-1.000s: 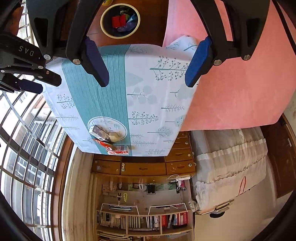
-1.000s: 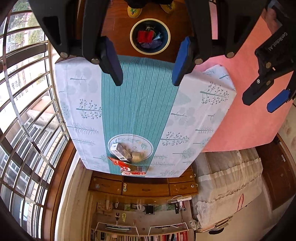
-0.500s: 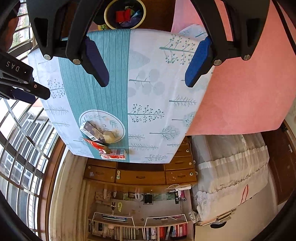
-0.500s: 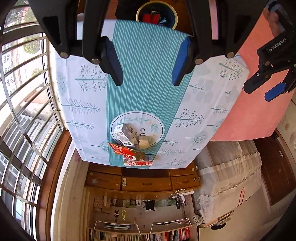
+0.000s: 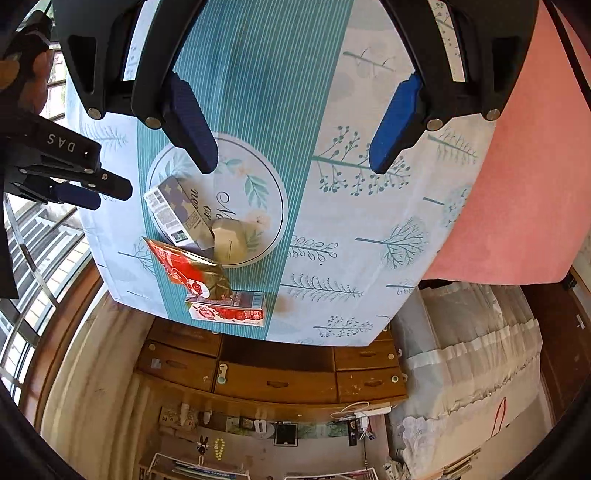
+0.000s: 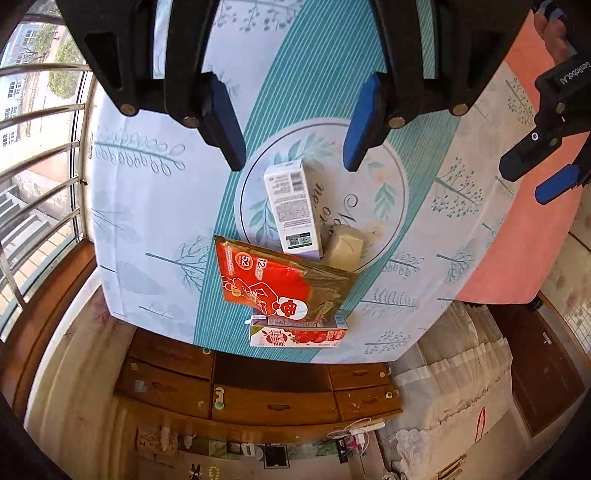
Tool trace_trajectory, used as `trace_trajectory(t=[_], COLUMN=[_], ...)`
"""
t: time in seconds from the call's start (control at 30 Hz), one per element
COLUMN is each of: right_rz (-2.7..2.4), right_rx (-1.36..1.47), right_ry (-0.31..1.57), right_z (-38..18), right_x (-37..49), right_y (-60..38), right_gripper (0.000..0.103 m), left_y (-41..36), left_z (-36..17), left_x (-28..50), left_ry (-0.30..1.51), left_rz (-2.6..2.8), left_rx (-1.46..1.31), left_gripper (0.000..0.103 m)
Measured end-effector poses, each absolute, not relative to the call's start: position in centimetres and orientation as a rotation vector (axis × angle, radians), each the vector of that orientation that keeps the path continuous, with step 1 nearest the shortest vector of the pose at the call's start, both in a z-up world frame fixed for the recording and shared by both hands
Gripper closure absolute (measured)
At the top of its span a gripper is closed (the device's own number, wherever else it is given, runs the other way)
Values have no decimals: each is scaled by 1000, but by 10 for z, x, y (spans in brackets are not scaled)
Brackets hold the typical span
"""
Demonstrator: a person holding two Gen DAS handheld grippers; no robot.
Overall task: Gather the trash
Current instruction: 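Move both tools back up to the table toward the soap bar and box, then grasp the beige soap bar with the left gripper while the right gripper grasps the white box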
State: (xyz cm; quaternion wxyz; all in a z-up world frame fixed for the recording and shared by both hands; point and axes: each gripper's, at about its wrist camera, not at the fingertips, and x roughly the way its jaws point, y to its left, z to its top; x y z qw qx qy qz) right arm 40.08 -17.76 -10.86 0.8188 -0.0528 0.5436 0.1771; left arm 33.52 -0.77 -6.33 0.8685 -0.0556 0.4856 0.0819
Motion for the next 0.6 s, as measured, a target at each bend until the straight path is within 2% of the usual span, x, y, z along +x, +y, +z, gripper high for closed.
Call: trace_trajectory(t=[0.3, 0.4, 0.6], right_rz=[474, 526, 554], right_rx=[-156, -163, -105], right_ry=[1276, 1296, 1268], right_z=[-179, -189, -179], right_x=[459, 464, 474], right_y=[-157, -154, -177], right_gripper=[49, 67, 68], left_y=[-6, -10, -30], left_z=[-113, -126, -146], left_x=[415, 436, 470], left_ry=[1134, 1157, 1209], left_rz=[220, 220, 183], left_rx=[-187, -211, -215], left_gripper=[20, 20, 20])
